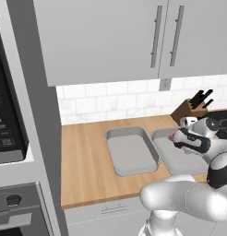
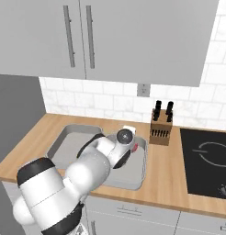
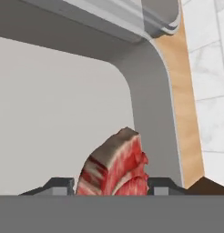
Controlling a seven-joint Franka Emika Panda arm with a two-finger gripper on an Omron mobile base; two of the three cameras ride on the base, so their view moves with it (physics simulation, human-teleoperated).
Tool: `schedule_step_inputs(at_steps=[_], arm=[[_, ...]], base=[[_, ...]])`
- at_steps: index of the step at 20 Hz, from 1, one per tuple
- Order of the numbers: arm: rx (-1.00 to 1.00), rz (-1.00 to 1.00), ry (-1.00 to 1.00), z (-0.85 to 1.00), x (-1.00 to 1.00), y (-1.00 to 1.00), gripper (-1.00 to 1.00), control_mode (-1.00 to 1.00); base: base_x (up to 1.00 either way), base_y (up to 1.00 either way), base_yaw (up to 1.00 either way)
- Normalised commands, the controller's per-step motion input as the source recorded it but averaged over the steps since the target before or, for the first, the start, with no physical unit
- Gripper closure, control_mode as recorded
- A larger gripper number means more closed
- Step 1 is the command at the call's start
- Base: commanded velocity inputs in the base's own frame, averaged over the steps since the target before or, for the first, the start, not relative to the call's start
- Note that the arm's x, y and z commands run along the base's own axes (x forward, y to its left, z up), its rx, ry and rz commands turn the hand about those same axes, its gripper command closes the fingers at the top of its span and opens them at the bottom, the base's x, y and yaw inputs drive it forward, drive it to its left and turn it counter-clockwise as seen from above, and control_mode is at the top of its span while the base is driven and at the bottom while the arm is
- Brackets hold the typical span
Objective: Place one lime and one steak in each tupperware on the nearby counter, to pack two identical lunches.
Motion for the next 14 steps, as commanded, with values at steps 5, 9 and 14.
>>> schedule_step_inputs(at_steps=[5,9,14], arm=[[0.0,0.13,0.0,0.53,-0.28,-0.1,-1.0,-1.0],[-0.07,0.12,0.11,1.0,-0.74,0.09,-1.0,-1.0],[-0.15,0.03,0.25,0.7,-0.63,0.5,-1.0,-1.0]], base=[[0.0,0.0,0.0],[0.0,0.0,0.0],[0.0,0.0,0.0]])
